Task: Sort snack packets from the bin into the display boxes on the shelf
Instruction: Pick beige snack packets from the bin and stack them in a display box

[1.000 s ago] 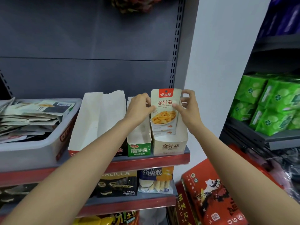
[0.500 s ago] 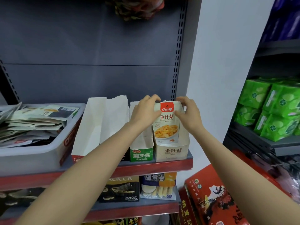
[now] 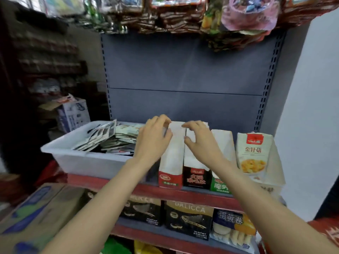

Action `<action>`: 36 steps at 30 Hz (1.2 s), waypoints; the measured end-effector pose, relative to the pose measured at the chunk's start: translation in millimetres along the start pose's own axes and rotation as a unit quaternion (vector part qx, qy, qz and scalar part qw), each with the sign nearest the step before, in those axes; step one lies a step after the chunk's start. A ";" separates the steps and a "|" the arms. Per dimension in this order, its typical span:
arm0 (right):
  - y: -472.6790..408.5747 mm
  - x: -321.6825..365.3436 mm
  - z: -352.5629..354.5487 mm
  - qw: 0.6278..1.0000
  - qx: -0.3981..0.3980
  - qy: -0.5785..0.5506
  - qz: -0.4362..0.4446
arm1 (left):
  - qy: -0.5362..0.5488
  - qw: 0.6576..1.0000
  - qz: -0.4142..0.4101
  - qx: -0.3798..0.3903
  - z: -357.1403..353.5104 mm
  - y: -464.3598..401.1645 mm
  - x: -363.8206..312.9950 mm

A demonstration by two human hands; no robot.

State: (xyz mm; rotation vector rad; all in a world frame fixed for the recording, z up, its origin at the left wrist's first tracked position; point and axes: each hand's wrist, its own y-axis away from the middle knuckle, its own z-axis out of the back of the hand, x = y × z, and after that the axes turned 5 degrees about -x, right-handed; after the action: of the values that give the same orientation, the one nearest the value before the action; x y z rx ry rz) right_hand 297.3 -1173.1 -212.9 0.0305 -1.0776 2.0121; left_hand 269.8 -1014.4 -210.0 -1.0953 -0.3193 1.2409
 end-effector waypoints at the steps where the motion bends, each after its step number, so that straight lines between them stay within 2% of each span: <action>1: -5.8 14.8 -14.4 1.000 0.012 -0.012 0.010 | -0.007 1.000 0.021 -0.007 14.7 0.0 20.0; 5: -33.5 66.3 -73.0 0.997 0.067 -0.030 0.022 | -0.056 0.990 0.131 0.024 69.4 -2.2 96.8; 8: -52.7 94.6 -110.4 0.992 0.117 -0.036 0.001 | -0.051 0.976 0.172 0.121 98.2 -3.5 136.5; 12: -74.4 112.0 -147.3 0.982 0.184 -0.018 -0.032 | 0.056 0.941 0.205 0.265 119.8 -5.0 165.6; 16: -87.5 111.2 -166.5 0.971 0.234 0.004 -0.046 | 0.071 0.905 0.242 0.342 127.8 -1.3 183.8; 18: -88.3 111.1 -170.0 0.967 0.254 0.027 -0.008 | 0.033 0.911 0.237 0.335 123.6 2.9 192.3; 21: -90.5 109.7 -176.3 0.959 0.276 0.061 0.030 | 0.006 0.944 0.212 0.251 119.0 9.5 194.7; 25: -87.5 103.6 -181.9 0.961 0.266 0.059 0.044 | 0.065 0.965 0.196 0.163 112.4 22.8 188.2; 28: -86.4 101.4 -182.9 0.963 0.256 0.062 0.049 | 0.063 0.968 0.180 0.160 114.2 28.6 188.3; 30: -88.0 102.8 -182.1 0.963 0.257 0.062 0.054 | 0.075 0.962 0.200 0.169 122.8 27.7 190.0; 34: -88.0 106.0 -179.9 0.964 0.258 0.053 0.036 | -0.034 0.947 0.195 0.252 131.6 26.5 199.7; 36: -87.4 108.0 -179.8 0.964 0.257 0.053 0.027 | -0.037 0.947 0.198 0.251 133.2 27.3 197.8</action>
State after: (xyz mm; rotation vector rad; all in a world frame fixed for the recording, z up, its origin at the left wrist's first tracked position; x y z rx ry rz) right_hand 346.8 -951.8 -226.4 0.1643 -0.4705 2.2655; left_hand 228.0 -779.4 -234.9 -0.6847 0.1725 1.6099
